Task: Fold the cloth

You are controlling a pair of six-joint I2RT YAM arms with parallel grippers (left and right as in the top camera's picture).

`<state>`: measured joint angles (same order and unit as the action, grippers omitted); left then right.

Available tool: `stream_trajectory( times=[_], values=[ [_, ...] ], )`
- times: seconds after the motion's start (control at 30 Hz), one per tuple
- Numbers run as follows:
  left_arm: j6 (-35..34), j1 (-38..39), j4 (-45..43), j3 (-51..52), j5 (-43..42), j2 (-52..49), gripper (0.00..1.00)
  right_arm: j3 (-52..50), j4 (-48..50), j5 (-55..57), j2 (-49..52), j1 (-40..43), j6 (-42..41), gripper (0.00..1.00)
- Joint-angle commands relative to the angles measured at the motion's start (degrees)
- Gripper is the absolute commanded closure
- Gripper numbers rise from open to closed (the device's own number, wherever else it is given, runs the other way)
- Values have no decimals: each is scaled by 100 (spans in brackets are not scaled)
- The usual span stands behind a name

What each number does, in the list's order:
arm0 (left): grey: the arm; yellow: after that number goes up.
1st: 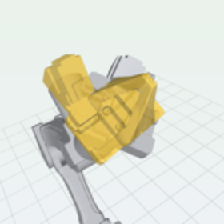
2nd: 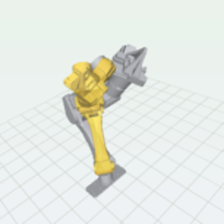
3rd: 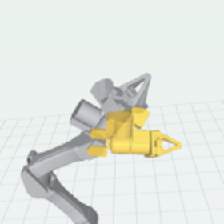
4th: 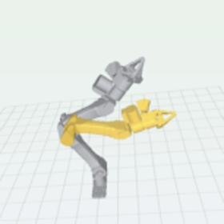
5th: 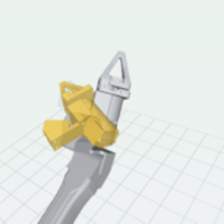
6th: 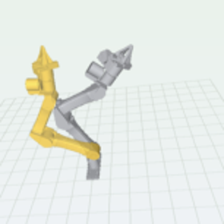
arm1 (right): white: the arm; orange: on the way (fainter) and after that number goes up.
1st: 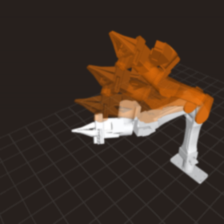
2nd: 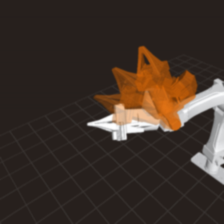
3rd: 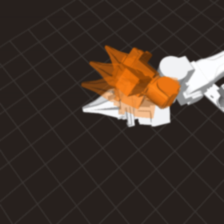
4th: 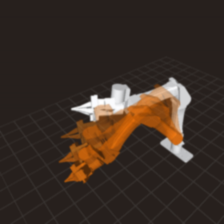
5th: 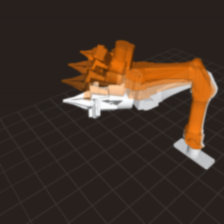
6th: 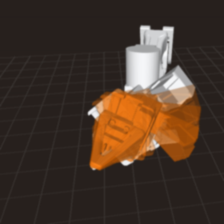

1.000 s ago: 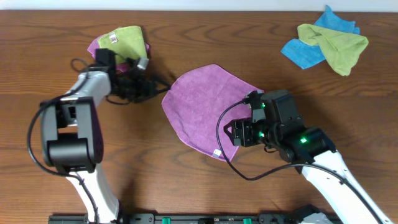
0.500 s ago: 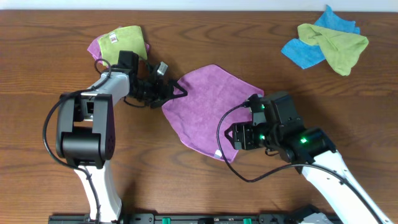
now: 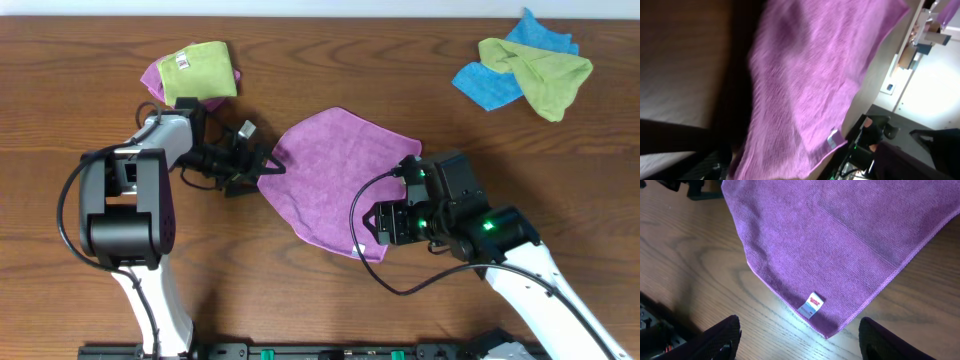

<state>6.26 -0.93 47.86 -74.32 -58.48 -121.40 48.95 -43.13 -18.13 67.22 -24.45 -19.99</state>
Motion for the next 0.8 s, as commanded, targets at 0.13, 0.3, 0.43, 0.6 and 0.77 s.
stream_trajectory(
  times=[0.13,0.3,0.43,0.6,0.77],
  values=[
    [407,142,201,35,-223,-105,14,-44,-295,-31,-63,48,-120,24],
    [514,317,48,35,-83,-105,22,-44,-476,-33,-63,48,-122,24],
    [518,310,-61,35,46,-105,20,-44,-490,-31,-63,48,-122,24],
    [581,310,-76,33,232,-105,20,-44,-490,-33,-63,48,-122,24],
    [599,164,-186,33,551,-105,19,-44,-514,-33,-63,48,-122,24]
  ],
)
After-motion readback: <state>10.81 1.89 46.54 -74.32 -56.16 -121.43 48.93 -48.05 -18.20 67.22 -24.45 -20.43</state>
